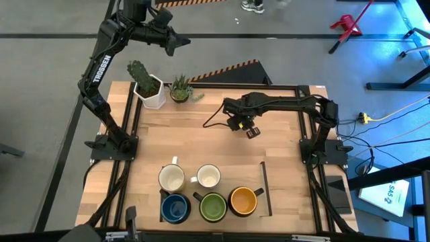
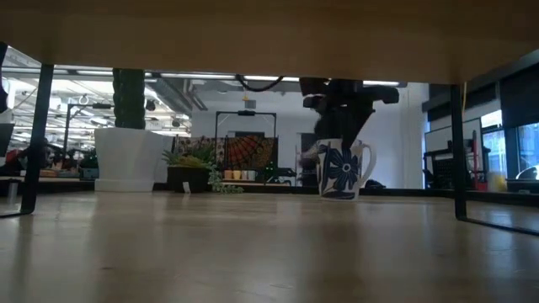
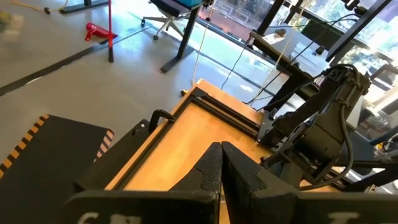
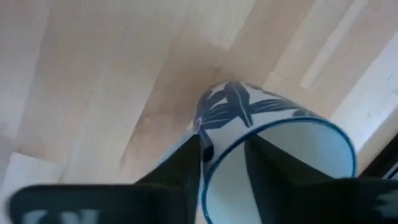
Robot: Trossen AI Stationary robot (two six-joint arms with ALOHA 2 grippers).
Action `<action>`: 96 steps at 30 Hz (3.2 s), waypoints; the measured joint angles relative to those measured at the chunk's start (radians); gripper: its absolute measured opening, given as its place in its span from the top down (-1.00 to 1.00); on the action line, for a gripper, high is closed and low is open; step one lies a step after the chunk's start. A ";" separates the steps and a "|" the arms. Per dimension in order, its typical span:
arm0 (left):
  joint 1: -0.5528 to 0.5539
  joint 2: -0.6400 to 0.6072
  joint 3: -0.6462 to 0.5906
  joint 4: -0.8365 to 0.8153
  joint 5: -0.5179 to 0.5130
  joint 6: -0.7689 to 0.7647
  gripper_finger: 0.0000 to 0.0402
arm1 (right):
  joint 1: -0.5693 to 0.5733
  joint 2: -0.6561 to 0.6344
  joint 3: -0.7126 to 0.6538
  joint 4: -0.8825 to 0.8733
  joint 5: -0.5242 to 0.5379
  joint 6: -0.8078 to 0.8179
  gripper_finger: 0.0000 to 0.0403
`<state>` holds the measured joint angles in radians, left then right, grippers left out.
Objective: Place coffee mugs
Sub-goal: Put the patterned blue mug on the shelf
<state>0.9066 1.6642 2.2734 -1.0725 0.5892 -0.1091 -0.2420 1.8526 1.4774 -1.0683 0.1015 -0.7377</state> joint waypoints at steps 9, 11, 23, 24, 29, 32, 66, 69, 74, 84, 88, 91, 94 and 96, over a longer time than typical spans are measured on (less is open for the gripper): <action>0.000 0.000 0.000 0.000 0.003 -0.019 1.00 | 0.000 -0.002 0.000 0.013 -0.015 -0.008 0.95; 0.000 0.000 0.000 0.000 0.003 -0.019 1.00 | 0.001 -0.025 -0.002 -0.013 -0.015 -0.030 0.98; -0.003 0.000 0.000 0.000 0.003 -0.051 1.00 | 0.113 -0.283 0.102 -0.291 0.016 -0.051 0.99; -0.005 0.000 0.000 0.000 0.003 -0.064 1.00 | 0.139 -0.298 0.113 -0.326 0.015 -0.062 0.99; -0.029 -0.002 0.000 0.000 0.003 -0.121 1.00 | 0.285 -0.360 0.243 -0.417 0.058 -0.177 1.00; -0.055 -0.003 0.000 0.001 0.004 -0.149 1.00 | 0.359 -0.355 0.371 -0.528 0.064 -0.235 1.00; -0.417 -0.230 0.000 -0.021 -0.231 -0.300 1.00 | 0.702 -0.116 0.500 -0.503 0.035 -0.185 1.00; -0.459 -0.248 0.000 -0.020 -0.261 -0.307 1.00 | 0.719 -0.115 0.500 -0.502 0.008 -0.149 1.00; -0.521 -0.268 0.000 -0.021 -0.315 -0.308 1.00 | 0.755 -0.102 0.499 -0.502 0.005 -0.127 1.00; -0.544 -0.278 0.000 -0.020 -0.344 -0.307 1.00 | 0.752 -0.087 0.499 -0.502 -0.003 -0.128 0.98; -0.544 -0.278 0.000 -0.020 -0.339 -0.307 1.00 | 0.753 -0.087 0.499 -0.503 -0.010 -0.129 0.95; -0.544 -0.278 0.000 -0.020 -0.337 -0.307 1.00 | 0.753 -0.087 0.499 -0.502 0.007 -0.130 0.92; -0.543 -0.278 0.000 -0.020 -0.337 -0.307 1.00 | 0.751 -0.087 0.500 -0.502 0.007 -0.130 0.85; -0.543 -0.278 0.000 -0.020 -0.337 -0.307 1.00 | 0.750 -0.087 0.500 -0.502 0.005 -0.130 0.79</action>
<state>0.3634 1.3861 2.2734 -1.0928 0.2523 -0.4160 0.5083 1.7657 1.9776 -1.5700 0.1062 -0.8680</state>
